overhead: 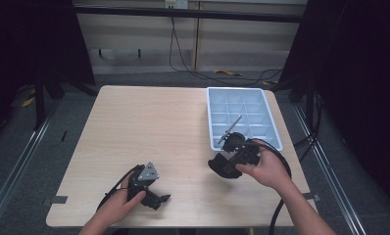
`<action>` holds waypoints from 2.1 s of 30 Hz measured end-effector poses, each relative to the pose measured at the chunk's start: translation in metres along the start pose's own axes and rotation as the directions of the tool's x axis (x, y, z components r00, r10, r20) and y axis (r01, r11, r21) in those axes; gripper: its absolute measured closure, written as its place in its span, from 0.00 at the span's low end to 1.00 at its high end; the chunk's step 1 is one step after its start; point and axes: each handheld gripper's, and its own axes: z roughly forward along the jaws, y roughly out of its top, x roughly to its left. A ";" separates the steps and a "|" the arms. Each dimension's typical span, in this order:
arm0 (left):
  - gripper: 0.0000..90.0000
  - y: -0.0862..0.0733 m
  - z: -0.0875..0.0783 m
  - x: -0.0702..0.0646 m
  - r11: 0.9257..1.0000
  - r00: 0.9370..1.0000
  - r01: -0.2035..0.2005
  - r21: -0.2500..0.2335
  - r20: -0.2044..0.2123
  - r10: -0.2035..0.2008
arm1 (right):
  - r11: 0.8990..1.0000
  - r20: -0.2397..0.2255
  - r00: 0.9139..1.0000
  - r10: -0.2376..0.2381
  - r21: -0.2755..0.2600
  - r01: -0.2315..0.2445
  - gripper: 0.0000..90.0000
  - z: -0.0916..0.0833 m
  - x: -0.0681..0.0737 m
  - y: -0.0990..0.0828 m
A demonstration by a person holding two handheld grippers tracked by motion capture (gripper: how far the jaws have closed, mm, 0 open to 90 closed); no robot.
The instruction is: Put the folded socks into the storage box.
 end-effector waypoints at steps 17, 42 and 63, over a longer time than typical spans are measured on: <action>0.00 0.000 0.000 0.000 1.000 1.000 -0.002 0.000 0.000 0.002 | 0.999 0.008 1.000 0.017 -0.031 -0.016 0.86 -0.036 -0.014 0.011; 0.00 0.000 0.000 0.000 1.000 1.000 0.000 0.001 -0.002 0.000 | 0.995 0.085 0.992 0.090 -0.055 -0.085 0.86 -0.042 -0.052 0.035; 0.00 0.000 0.000 0.000 1.000 1.000 0.001 -0.002 -0.005 -0.001 | 0.993 0.082 0.989 0.122 -0.021 -0.120 0.86 0.005 -0.074 0.050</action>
